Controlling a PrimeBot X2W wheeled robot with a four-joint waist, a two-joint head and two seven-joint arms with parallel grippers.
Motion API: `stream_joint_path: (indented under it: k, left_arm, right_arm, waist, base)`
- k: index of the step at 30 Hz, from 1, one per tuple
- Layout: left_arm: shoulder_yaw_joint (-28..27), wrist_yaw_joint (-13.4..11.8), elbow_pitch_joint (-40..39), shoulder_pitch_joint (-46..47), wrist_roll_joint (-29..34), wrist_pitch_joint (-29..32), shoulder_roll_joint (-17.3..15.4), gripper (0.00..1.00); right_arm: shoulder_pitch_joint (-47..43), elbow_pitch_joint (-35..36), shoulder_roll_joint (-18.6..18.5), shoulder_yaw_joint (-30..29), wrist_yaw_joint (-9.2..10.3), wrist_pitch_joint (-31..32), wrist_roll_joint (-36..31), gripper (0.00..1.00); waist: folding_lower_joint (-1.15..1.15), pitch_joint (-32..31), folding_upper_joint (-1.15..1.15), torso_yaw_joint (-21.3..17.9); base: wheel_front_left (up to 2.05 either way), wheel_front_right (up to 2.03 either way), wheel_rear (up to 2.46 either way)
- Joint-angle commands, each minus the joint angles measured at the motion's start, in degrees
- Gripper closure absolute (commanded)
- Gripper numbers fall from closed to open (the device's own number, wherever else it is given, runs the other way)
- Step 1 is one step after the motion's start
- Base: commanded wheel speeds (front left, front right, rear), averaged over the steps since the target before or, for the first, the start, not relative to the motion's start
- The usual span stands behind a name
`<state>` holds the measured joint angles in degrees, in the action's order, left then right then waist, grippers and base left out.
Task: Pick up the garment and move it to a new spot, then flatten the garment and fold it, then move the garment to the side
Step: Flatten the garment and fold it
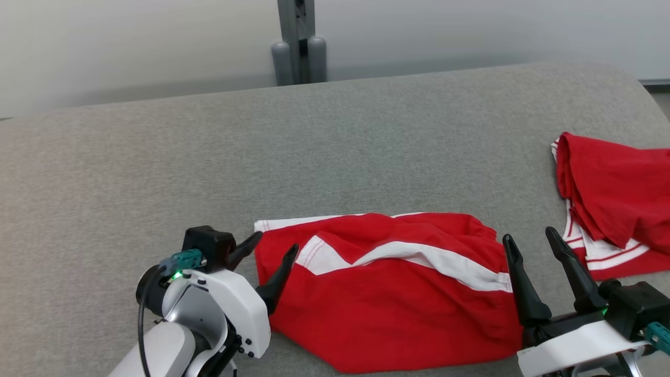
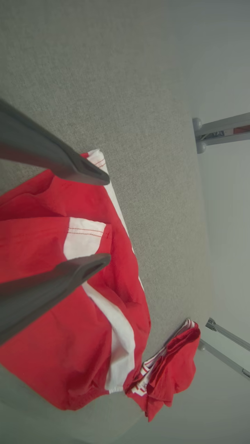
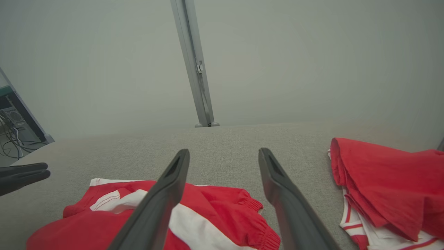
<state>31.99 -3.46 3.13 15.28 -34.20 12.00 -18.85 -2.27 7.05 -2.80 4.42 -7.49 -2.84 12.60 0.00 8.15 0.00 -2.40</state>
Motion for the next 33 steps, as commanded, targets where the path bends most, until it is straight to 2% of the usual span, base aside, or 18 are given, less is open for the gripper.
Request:
stream_joint_path:
  k: [1,4,8,11,12,14,16,17,18,20,21,22,28,33]
  left_arm:
    - [0.4,1.5,2.7,2.2,-1.3,1.7,0.2,0.0]
    - [1.3,3.6,7.0,4.9,-2.8,4.0,0.9,0.0]
    - [1.9,5.6,10.7,7.1,-3.9,5.7,1.5,0.1]
    - [2.0,6.2,12.4,8.1,-4.5,6.5,1.6,0.33]
    - [2.0,6.2,12.4,8.1,-4.5,6.5,1.6,0.33]
    - [1.8,5.9,13.5,8.4,-4.7,6.7,1.5,0.51]
    - [1.7,6.0,14.0,8.7,-4.9,7.1,1.4,0.55]
    - [1.8,6.1,14.4,8.8,-5.3,7.6,1.3,0.6]
    - [2.0,6.4,14.7,8.8,-5.6,7.9,1.5,0.71]
    - [2.1,6.3,15.2,9.0,-5.5,8.5,1.1,0.76]
    - [2.1,6.4,15.2,9.0,-5.7,8.5,1.1,0.83]
    - [2.1,6.5,15.2,9.1,-5.8,8.4,1.1,1.0]
    - [2.4,6.4,15.0,9.7,-5.0,7.8,0.5,1.0]
    - [1.2,5.3,13.8,10.4,-3.8,4.3,0.3,1.0]
  right_arm:
    - [0.7,-0.4,-0.2,0.0,-0.02,-0.6,0.5,0.0]
    - [0.7,-1.3,-0.2,-0.2,-0.02,-1.2,0.7,0.0]
    - [0.8,-2.3,-0.2,-0.4,-0.02,-1.6,1.2,0.0]
    - [0.8,-3.1,-0.2,-0.9,-0.02,-2.0,1.5,0.0]
    - [0.8,-3.1,-0.2,-0.9,-0.02,-2.0,1.5,0.0]
    - [0.7,-3.5,-0.2,-1.2,-0.02,-2.2,1.7,0.0]
    - [0.8,-3.7,-0.2,-1.2,-0.02,-2.3,1.7,0.0]
    - [0.8,-4.1,-0.2,-1.2,-0.02,-2.0,1.7,0.0]
    - [0.9,-4.4,-0.2,-1.2,-0.02,-1.9,1.9,0.0]
    - [1.2,-5.0,-0.2,-1.2,-0.02,-1.7,2.1,0.0]
    - [1.4,-5.2,-0.2,-1.1,-0.02,-1.6,2.2,0.0]
    - [1.6,-5.3,-0.2,-1.1,-0.02,-1.7,2.2,0.0]
    - [2.2,-7.2,-0.2,-1.1,-0.02,-2.0,2.6,0.0]
    - [3.1,-7.3,-0.2,-1.5,-0.02,-3.0,2.8,0.0]
  waist:
    - [0.0,1.6,0.0,-1.9]
    - [0.0,2.7,0.0,-3.4]
    - [0.0,3.9,0.0,-5.0]
    - [0.0,4.7,0.0,-5.9]
    - [0.0,4.7,0.0,-5.9]
    - [0.0,5.2,0.0,-6.3]
    - [0.0,5.5,0.0,-6.6]
    - [0.0,5.7,0.0,-6.8]
    - [0.0,5.9,0.0,-6.8]
    - [0.0,6.1,0.0,-7.0]
    - [0.0,6.2,0.0,-7.1]
    - [0.0,6.3,0.0,-7.1]
    - [0.0,6.9,0.0,-6.6]
    - [0.0,7.0,0.0,-6.2]
  base:
    - [0.0,0.0,0.0]
    - [0.0,0.0,0.0]
    - [0.0,0.0,0.0]
    - [0.0,0.0,0.0]
    - [0.0,0.0,0.0]
    - [0.0,0.0,0.0]
    - [0.0,0.0,0.0]
    - [0.0,0.0,0.0]
    - [0.0,0.0,0.0]
    - [0.0,0.0,0.0]
    - [0.0,0.0,0.0]
    - [0.0,0.0,0.0]
    - [0.0,0.0,0.0]
    - [0.0,0.0,0.0]
